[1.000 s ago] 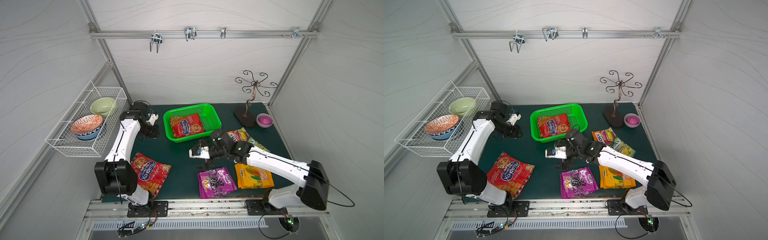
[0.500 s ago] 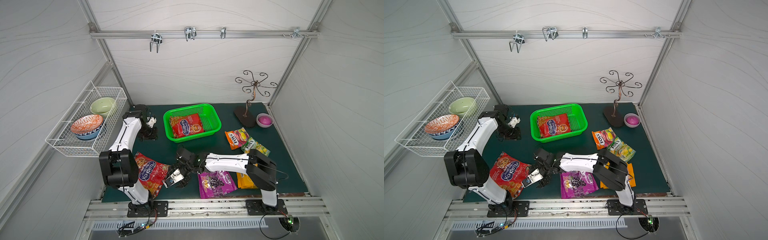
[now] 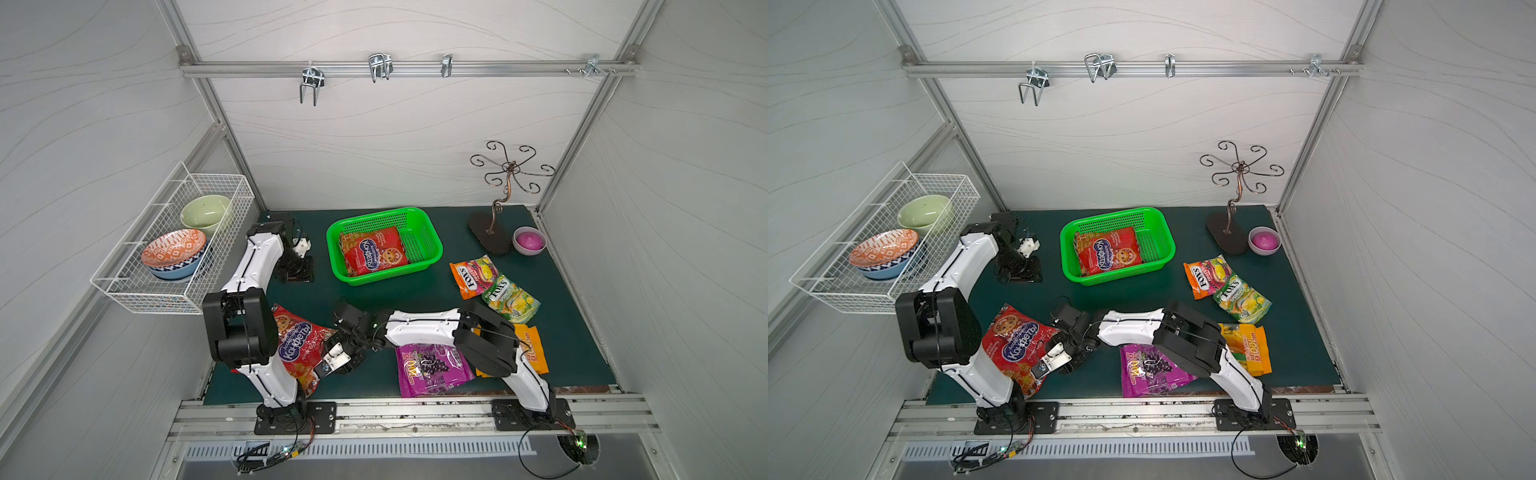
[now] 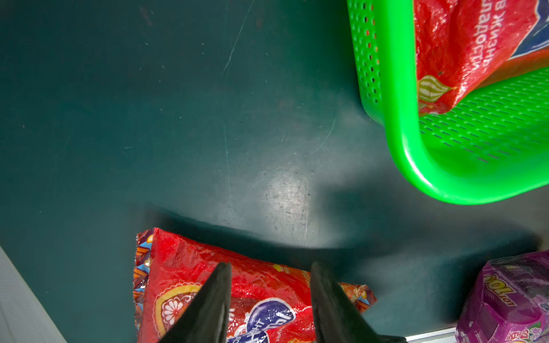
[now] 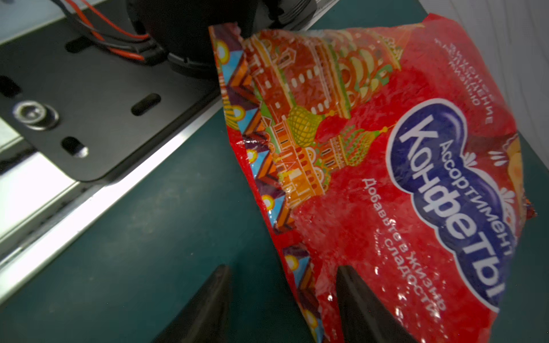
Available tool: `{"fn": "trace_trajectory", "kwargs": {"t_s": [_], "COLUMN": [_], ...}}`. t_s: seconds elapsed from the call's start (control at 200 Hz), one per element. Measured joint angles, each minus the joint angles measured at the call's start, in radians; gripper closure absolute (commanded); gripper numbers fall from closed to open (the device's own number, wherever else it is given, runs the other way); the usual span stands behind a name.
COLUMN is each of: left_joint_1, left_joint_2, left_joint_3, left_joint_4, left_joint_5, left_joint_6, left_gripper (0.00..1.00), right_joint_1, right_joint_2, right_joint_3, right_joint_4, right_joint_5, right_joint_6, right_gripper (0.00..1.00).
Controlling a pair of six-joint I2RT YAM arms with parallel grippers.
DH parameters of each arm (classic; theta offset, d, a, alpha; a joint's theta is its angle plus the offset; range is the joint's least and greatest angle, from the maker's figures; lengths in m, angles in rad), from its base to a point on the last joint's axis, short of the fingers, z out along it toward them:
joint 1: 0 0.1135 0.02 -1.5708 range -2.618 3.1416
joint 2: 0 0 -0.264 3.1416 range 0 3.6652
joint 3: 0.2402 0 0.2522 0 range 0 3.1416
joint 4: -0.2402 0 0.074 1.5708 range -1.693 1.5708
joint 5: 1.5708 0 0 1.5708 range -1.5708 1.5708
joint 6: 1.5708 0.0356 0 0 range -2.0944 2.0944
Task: Put the candies in the basket
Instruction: Move the candy to the center of the board.
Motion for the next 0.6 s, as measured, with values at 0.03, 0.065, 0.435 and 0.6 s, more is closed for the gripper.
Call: {"fn": "trace_trajectory", "kwargs": {"t_s": [0.03, 0.065, 0.435, 0.6], "left_joint_1": [0.000, 0.000, 0.000, 0.000], "left_joint_2": [0.000, 0.000, 0.000, 0.000], "left_joint_3": [0.000, 0.000, 0.000, 0.000], "left_joint_4": [0.000, 0.000, 0.011, 0.012], "left_joint_5": [0.000, 0.000, -0.005, -0.008], "left_joint_6": [0.000, 0.000, -0.018, -0.019], "left_gripper": [0.53, 0.53, 0.52, 0.52], "right_joint_1": [0.000, 0.001, 0.006, 0.006], "right_joint_2": [0.003, 0.005, 0.032, 0.039], "right_joint_3": [0.000, 0.000, 0.024, 0.027], "right_joint_4": [0.000, 0.000, 0.004, 0.018], "right_joint_5": [0.002, 0.005, 0.066, 0.100], "right_joint_6": [-0.003, -0.007, -0.039, -0.064], "right_gripper": [0.46, 0.46, 0.70, 0.88]}}
